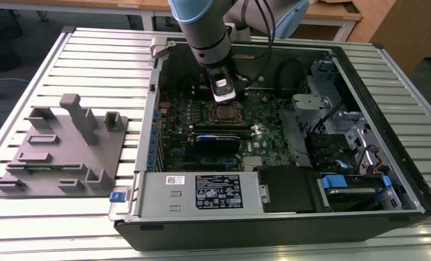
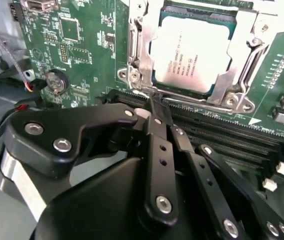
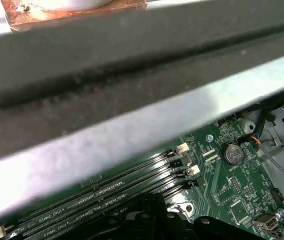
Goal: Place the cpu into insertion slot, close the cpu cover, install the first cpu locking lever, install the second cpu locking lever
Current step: 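Install the first cpu locking lever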
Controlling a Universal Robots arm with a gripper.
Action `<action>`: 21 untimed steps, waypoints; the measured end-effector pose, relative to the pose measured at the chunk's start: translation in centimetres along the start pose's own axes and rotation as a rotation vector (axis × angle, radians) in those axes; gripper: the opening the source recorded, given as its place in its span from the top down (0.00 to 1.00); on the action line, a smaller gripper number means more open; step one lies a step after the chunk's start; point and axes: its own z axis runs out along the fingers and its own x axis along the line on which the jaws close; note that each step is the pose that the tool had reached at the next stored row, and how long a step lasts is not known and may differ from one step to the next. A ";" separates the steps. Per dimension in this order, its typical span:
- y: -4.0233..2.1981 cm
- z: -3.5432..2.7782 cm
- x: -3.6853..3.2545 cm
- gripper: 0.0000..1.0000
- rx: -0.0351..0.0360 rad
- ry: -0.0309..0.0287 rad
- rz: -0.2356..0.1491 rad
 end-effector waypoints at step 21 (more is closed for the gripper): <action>0.67 -2.04 -0.53 0.89 0.0518 0.0635 0.007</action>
